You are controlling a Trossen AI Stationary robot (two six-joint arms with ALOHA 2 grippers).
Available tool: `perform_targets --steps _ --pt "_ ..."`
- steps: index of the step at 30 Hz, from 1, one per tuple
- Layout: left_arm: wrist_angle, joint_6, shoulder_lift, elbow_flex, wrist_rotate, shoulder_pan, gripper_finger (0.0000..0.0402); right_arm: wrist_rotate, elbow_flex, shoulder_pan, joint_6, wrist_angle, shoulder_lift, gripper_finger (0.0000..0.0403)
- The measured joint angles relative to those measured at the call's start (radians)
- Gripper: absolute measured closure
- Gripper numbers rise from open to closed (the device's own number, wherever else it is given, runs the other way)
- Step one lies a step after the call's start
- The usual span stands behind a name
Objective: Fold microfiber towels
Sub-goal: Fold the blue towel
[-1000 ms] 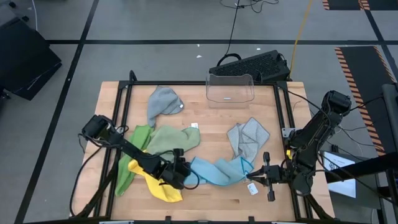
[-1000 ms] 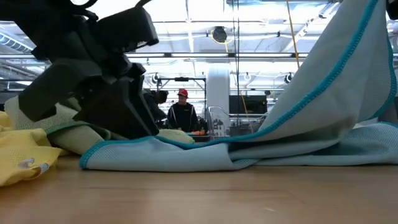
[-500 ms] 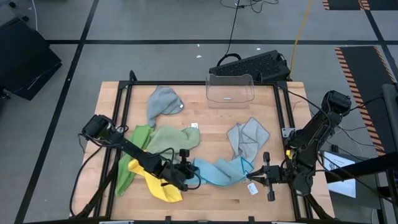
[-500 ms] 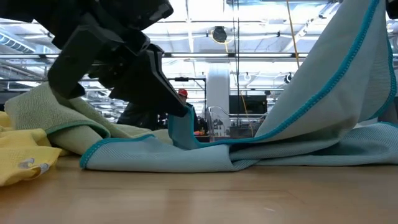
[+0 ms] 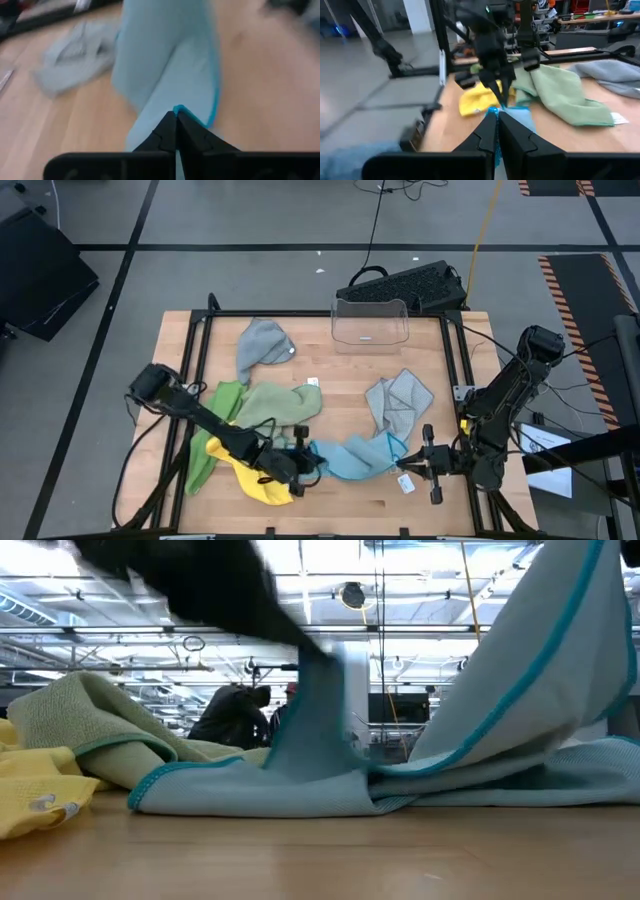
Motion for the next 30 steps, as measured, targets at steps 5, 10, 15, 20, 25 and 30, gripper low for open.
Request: perform_targets --steps 5,10,15,20,25,30 --pt "0.029 0.073 -0.103 0.136 -0.03 -0.129 0.0397 -0.119 0.001 0.03 -0.153 0.284 0.014 0.0392" --pt "0.007 0.288 -0.12 0.284 -0.291 -0.248 0.0398 -0.007 0.053 0.045 -0.41 0.441 0.032 0.0392" --pt "-0.204 0.349 -0.123 0.469 -0.478 -0.269 0.0399 0.126 0.269 0.044 -0.652 0.328 0.031 0.0392" --pt "-0.402 0.29 -0.145 0.596 -0.519 -0.251 0.0399 0.171 0.516 0.045 -0.672 -0.011 0.032 0.0392" --pt "-0.708 0.026 -0.229 0.598 -0.689 -0.198 0.04 0.181 0.613 0.055 -0.583 -0.212 0.025 0.0392" --pt "-1.014 -0.324 -0.249 0.591 -0.418 -0.154 0.0399 0.175 0.601 0.099 -0.496 -0.249 0.023 0.0392"
